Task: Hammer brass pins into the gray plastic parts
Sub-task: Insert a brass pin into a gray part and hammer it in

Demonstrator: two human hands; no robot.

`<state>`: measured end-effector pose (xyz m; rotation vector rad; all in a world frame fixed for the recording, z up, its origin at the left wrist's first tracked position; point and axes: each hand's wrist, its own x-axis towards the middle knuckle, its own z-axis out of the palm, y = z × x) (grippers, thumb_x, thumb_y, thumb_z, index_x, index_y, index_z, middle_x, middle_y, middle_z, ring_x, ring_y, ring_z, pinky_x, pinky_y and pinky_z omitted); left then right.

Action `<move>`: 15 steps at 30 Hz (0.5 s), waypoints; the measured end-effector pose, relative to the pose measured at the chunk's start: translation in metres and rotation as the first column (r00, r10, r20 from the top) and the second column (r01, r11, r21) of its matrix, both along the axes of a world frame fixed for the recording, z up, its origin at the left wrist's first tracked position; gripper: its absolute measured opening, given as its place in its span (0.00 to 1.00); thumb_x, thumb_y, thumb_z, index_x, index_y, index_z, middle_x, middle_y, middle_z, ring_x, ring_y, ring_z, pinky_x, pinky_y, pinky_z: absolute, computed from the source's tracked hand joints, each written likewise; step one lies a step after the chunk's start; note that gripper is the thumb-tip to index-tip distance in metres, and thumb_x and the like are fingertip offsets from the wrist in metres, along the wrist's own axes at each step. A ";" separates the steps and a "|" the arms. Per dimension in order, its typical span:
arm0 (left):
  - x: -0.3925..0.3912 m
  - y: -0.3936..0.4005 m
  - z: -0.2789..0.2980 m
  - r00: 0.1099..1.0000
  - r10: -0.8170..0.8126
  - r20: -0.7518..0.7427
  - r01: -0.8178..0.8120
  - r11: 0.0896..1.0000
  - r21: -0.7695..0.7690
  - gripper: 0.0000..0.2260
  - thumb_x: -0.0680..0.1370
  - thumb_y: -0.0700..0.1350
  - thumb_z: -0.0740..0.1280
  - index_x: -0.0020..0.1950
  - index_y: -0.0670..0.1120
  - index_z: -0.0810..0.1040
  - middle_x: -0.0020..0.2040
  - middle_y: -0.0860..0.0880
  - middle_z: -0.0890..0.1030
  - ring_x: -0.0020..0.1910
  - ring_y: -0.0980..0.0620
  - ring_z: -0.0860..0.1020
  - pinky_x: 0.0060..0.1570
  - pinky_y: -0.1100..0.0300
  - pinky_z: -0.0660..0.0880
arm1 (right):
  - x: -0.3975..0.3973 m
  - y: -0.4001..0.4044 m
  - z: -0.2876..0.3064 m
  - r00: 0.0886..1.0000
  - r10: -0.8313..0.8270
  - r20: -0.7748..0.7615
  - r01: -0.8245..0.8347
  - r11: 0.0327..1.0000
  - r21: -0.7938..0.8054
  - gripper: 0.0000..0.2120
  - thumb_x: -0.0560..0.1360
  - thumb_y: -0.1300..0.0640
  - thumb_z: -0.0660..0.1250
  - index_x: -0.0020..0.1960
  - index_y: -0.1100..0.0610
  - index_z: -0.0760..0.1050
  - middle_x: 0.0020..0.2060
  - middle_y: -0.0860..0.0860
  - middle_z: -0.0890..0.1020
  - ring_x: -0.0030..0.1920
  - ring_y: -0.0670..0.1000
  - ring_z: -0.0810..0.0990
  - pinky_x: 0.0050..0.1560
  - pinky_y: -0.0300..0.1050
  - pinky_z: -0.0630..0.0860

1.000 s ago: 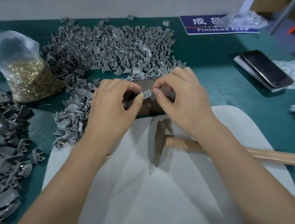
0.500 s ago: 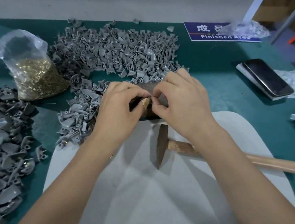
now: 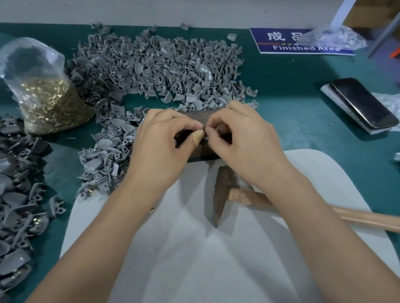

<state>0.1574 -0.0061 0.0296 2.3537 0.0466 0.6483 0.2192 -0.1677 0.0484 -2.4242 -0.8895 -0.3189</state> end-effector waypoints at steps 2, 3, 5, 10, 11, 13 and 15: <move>0.000 0.000 0.000 1.000 0.001 0.001 -0.001 1.000 -0.003 0.05 0.77 0.47 0.74 0.52 0.51 0.86 0.48 0.55 0.82 0.56 0.52 0.73 0.58 0.55 0.69 | 0.001 -0.001 -0.001 0.999 -0.013 -0.030 0.014 1.000 0.025 0.02 0.77 0.52 0.69 0.47 0.48 0.80 0.43 0.44 0.75 0.48 0.46 0.74 0.41 0.45 0.70; 0.001 0.000 0.000 1.000 0.002 0.001 -0.002 1.000 -0.010 0.05 0.77 0.48 0.74 0.52 0.52 0.87 0.48 0.55 0.82 0.56 0.52 0.73 0.57 0.55 0.69 | 0.001 -0.001 -0.002 0.999 -0.019 -0.037 0.020 0.999 0.034 0.02 0.77 0.52 0.69 0.46 0.48 0.80 0.42 0.44 0.75 0.47 0.45 0.74 0.40 0.44 0.70; 0.001 0.000 0.000 1.000 0.002 0.001 -0.002 1.000 -0.031 0.04 0.77 0.48 0.74 0.51 0.52 0.86 0.47 0.56 0.81 0.55 0.53 0.73 0.57 0.57 0.69 | 0.000 0.000 -0.003 0.998 -0.028 -0.049 0.031 0.998 0.063 0.02 0.77 0.53 0.69 0.46 0.48 0.80 0.41 0.44 0.74 0.45 0.44 0.73 0.40 0.44 0.69; 0.001 0.002 0.000 1.000 -0.003 0.005 0.003 1.000 -0.022 0.04 0.77 0.48 0.74 0.51 0.54 0.86 0.46 0.56 0.81 0.54 0.53 0.73 0.55 0.56 0.69 | -0.001 0.000 0.005 0.997 -0.033 -0.073 0.036 0.998 0.044 0.02 0.76 0.54 0.70 0.45 0.48 0.81 0.40 0.44 0.74 0.45 0.44 0.72 0.39 0.44 0.67; 0.001 0.002 0.000 1.000 0.000 0.007 0.000 1.000 -0.004 0.04 0.77 0.48 0.74 0.51 0.53 0.86 0.46 0.56 0.81 0.54 0.52 0.73 0.55 0.55 0.70 | -0.002 0.000 0.008 0.998 -0.038 -0.049 0.039 0.999 0.005 0.02 0.76 0.54 0.70 0.45 0.48 0.81 0.40 0.43 0.74 0.46 0.45 0.72 0.39 0.43 0.65; 0.000 0.002 0.000 1.000 0.007 0.009 -0.007 1.000 0.027 0.05 0.77 0.47 0.74 0.52 0.52 0.86 0.47 0.56 0.81 0.55 0.51 0.73 0.56 0.53 0.72 | -0.007 0.003 0.013 0.998 -0.044 0.042 0.048 0.995 -0.090 0.03 0.77 0.55 0.69 0.46 0.51 0.82 0.42 0.44 0.75 0.50 0.48 0.74 0.40 0.42 0.62; -0.001 0.001 -0.001 1.000 0.009 0.004 -0.010 0.999 0.046 0.05 0.77 0.46 0.74 0.52 0.52 0.85 0.48 0.56 0.81 0.56 0.51 0.73 0.57 0.52 0.72 | -0.012 0.007 0.014 0.993 -0.036 0.114 0.056 0.982 -0.180 0.05 0.79 0.56 0.67 0.49 0.55 0.82 0.46 0.49 0.78 0.55 0.52 0.75 0.42 0.44 0.67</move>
